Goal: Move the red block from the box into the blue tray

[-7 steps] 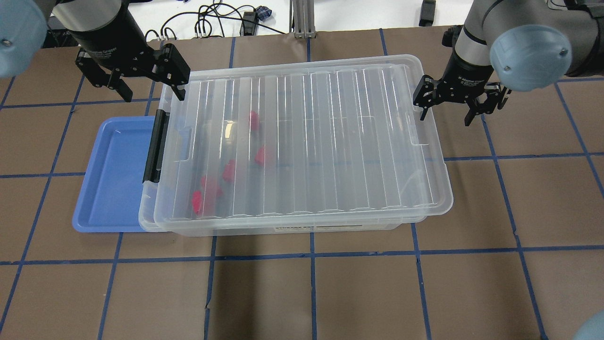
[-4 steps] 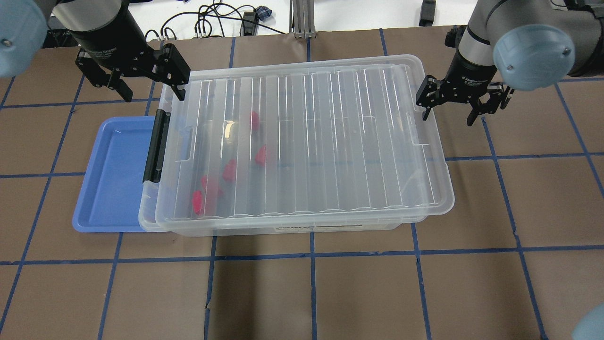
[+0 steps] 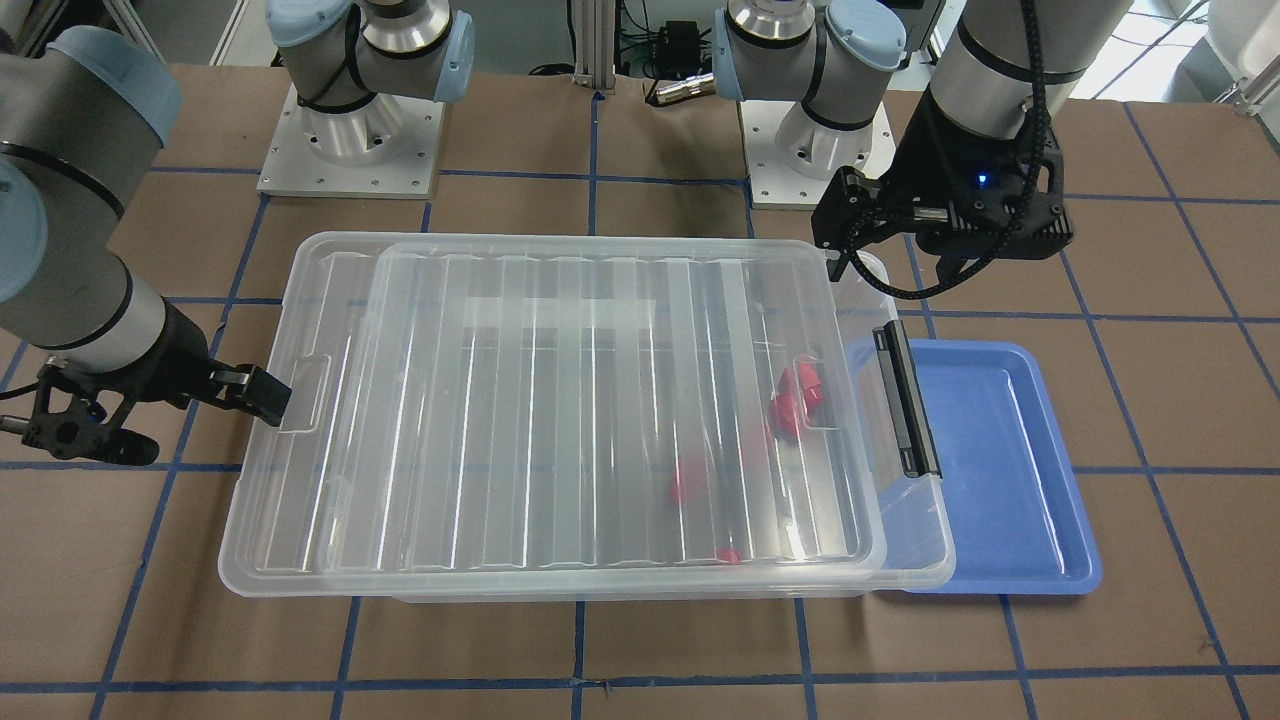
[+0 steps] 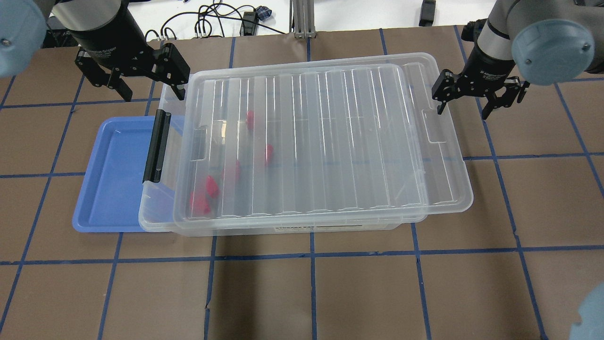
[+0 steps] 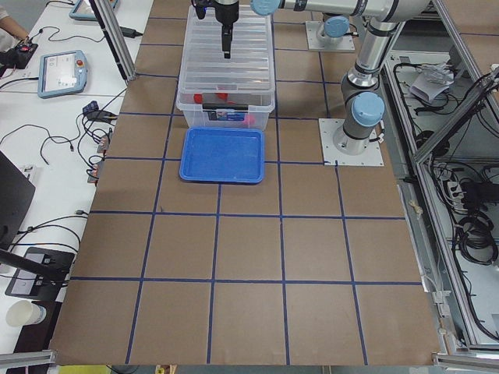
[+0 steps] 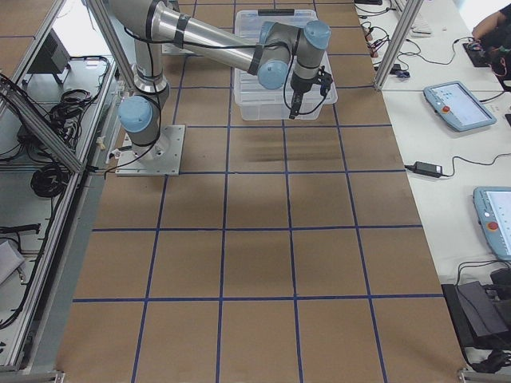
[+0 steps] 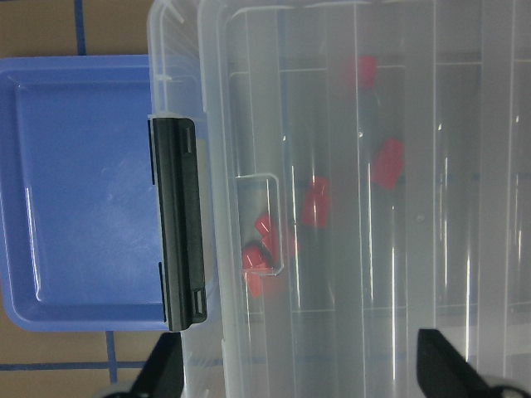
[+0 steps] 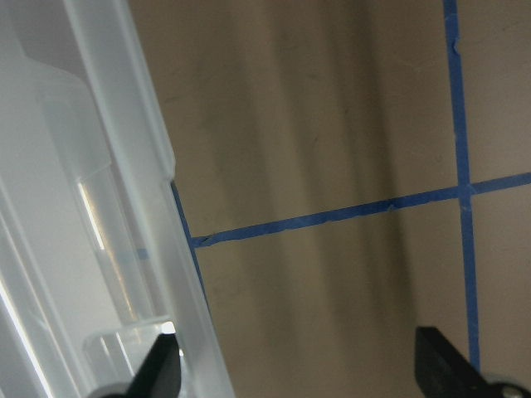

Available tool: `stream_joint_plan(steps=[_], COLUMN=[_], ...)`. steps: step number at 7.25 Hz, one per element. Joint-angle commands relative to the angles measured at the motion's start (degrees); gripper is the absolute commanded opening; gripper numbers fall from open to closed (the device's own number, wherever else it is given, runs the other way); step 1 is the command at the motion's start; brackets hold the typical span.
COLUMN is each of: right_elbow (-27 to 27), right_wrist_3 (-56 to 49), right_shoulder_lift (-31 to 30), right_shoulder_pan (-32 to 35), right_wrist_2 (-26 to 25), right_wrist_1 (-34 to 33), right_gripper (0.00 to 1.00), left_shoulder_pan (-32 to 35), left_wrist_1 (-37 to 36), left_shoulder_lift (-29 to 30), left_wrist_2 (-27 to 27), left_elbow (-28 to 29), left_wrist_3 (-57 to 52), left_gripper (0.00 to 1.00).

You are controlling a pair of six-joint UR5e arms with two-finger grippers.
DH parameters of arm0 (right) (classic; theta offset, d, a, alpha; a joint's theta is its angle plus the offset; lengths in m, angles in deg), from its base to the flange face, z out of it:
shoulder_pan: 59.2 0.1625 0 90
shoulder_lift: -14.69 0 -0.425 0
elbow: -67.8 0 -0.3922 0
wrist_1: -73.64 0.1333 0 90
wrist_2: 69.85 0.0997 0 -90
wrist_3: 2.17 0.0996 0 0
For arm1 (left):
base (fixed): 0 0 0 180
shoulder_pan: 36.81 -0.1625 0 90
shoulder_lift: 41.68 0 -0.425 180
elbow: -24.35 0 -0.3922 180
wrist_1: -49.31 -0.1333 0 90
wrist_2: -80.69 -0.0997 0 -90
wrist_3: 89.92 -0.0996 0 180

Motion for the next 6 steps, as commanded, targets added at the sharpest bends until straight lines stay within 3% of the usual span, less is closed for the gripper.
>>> stream_joint_plan(steps=[1,6], right_elbow=[-0.32,-0.33], right_wrist_3=[-3.10,-15.13], right_shoulder_lift=[0.01,0.18], right_shoulder_pan=[-2.29,-9.06], right_wrist_2=[-0.02,-2.83], right_wrist_1=[-0.01,-2.38], right_gripper=[1.00,1.00], left_shoulder_pan=[0.00,0.00], left_wrist_1=[0.00,0.00], left_shoulder_lift=[0.00,0.00], left_wrist_2=[0.00,0.09], left_elbow=[0.00,0.96], left_wrist_3=[0.00,0.00], left_gripper=[1.00,1.00])
